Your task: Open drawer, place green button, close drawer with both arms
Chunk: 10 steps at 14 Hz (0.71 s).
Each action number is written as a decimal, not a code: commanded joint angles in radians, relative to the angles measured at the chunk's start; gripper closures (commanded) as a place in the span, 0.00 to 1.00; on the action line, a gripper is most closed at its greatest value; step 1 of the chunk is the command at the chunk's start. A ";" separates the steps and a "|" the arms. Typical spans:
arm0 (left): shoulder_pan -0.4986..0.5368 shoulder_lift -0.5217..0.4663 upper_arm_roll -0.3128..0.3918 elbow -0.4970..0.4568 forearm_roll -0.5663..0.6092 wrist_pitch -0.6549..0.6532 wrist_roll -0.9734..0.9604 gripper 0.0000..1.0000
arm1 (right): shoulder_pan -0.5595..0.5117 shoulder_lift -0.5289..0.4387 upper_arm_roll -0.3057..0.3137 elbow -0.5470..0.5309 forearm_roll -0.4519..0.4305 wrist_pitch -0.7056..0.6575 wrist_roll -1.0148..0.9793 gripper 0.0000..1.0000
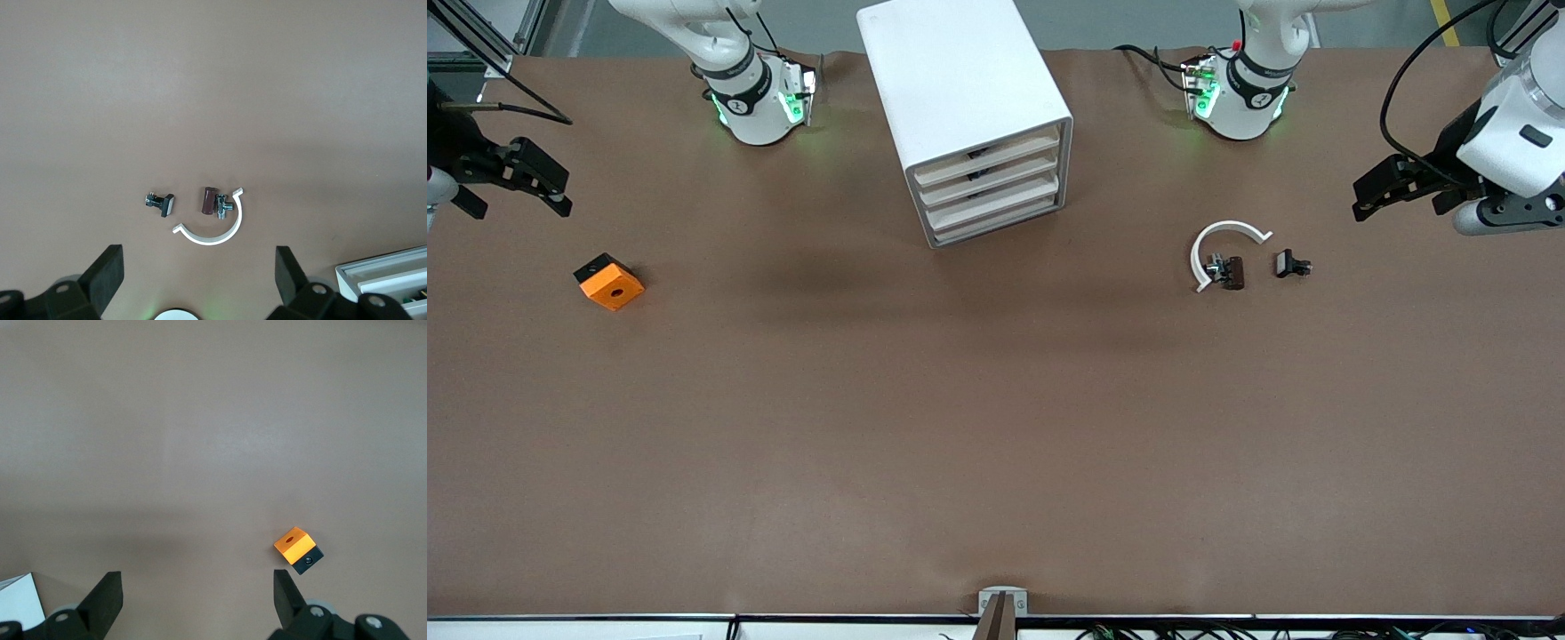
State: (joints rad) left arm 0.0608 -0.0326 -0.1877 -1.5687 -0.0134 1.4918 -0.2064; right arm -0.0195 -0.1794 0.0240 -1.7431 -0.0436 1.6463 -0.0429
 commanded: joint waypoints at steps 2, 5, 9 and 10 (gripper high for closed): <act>0.014 0.006 -0.001 0.027 0.021 -0.007 0.013 0.00 | -0.022 0.011 0.011 0.036 0.021 -0.040 -0.012 0.00; 0.014 0.008 0.001 0.029 0.020 -0.007 0.015 0.00 | -0.025 0.011 0.011 0.036 0.021 -0.040 -0.009 0.00; 0.016 0.019 0.002 0.059 0.024 -0.010 0.013 0.00 | -0.028 0.011 0.011 0.043 0.021 -0.040 -0.009 0.00; 0.016 0.019 0.002 0.059 0.027 -0.010 0.015 0.00 | -0.027 0.012 0.011 0.043 0.021 -0.040 -0.009 0.00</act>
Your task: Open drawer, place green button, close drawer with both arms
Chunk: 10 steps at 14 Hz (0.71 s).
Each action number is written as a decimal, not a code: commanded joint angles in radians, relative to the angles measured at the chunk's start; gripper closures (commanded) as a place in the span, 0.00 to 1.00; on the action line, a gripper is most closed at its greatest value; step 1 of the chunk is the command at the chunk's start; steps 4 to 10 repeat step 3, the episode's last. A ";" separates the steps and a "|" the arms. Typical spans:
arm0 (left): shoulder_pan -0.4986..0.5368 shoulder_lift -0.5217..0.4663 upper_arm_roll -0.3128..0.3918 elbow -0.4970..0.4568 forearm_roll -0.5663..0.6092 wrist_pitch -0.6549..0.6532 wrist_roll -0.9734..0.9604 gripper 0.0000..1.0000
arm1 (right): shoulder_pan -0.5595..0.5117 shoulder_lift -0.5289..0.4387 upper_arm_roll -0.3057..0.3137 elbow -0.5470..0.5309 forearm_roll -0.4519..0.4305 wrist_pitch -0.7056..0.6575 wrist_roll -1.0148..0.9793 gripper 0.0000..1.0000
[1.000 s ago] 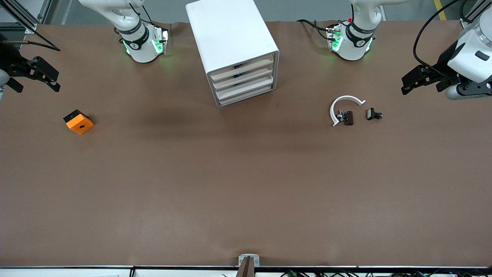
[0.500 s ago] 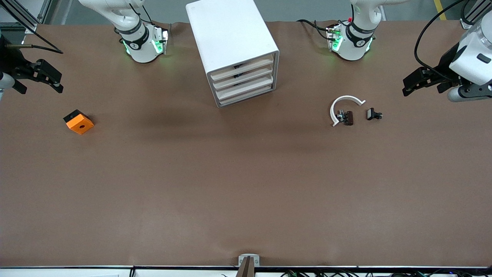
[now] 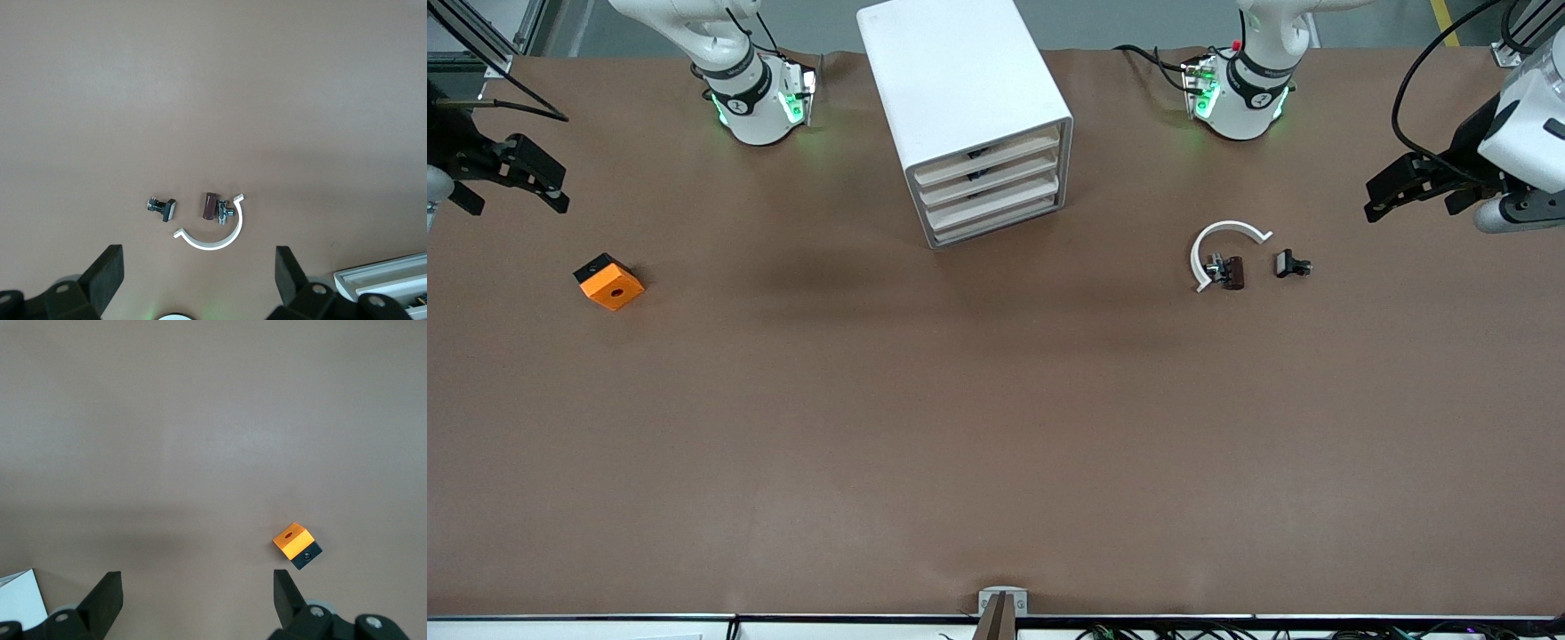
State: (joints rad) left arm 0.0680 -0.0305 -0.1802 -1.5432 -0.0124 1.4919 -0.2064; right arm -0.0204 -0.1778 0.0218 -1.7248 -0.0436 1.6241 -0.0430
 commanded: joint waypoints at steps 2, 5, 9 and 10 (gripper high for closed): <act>0.009 0.017 -0.005 0.034 0.063 -0.012 0.024 0.00 | -0.024 0.014 0.013 0.025 0.021 -0.018 -0.008 0.00; 0.009 0.017 -0.005 0.034 0.063 -0.012 0.024 0.00 | -0.026 0.012 0.013 0.027 0.022 -0.017 -0.008 0.00; 0.009 0.017 -0.005 0.034 0.063 -0.012 0.024 0.00 | -0.026 0.012 0.013 0.027 0.022 -0.017 -0.008 0.00; 0.009 0.017 -0.005 0.034 0.063 -0.012 0.024 0.00 | -0.026 0.012 0.013 0.027 0.022 -0.017 -0.008 0.00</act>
